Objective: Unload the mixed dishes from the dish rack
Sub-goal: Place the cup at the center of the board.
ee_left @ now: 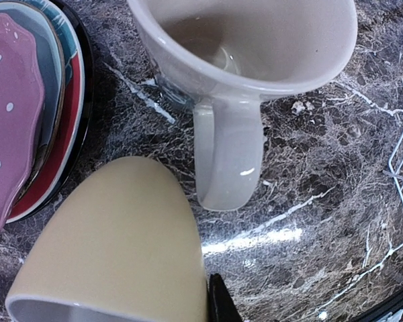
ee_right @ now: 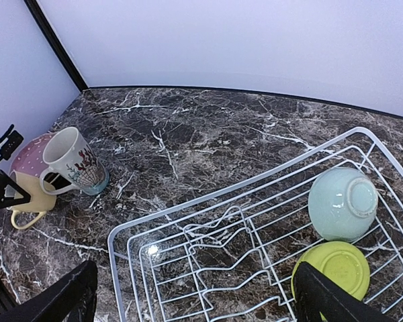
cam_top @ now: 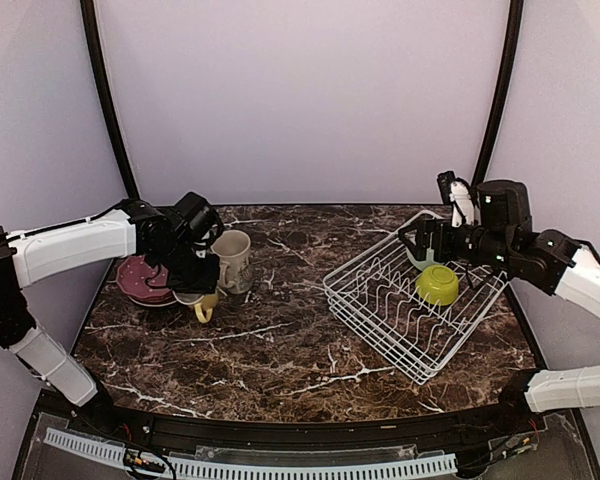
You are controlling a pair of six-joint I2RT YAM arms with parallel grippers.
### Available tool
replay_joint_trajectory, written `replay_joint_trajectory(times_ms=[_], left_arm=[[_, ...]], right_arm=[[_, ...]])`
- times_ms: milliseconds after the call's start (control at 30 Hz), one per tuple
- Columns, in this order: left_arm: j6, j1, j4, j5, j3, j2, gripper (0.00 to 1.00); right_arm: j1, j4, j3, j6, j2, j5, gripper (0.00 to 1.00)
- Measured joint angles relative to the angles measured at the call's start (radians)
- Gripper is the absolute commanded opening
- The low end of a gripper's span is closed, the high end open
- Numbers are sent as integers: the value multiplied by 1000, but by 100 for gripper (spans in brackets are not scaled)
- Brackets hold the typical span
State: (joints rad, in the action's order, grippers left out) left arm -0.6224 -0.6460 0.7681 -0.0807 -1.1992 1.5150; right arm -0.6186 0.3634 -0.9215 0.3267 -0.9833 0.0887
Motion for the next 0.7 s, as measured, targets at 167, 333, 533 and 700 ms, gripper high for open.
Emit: replay_joint_trajectory(times_ms=[167, 333, 533, 700], left_arm=[[15, 0, 13, -3, 0, 10, 1], [31, 0, 15, 0, -11, 60, 3], [48, 0, 22, 6, -24, 107, 9], [60, 0, 26, 4, -33, 110, 20]], right_arm=[[0, -2, 2, 0, 0, 2, 99], [2, -3, 2, 0, -29, -5, 99], [3, -4, 2, 1, -36, -11, 99], [4, -4, 2, 5, -37, -14, 99]])
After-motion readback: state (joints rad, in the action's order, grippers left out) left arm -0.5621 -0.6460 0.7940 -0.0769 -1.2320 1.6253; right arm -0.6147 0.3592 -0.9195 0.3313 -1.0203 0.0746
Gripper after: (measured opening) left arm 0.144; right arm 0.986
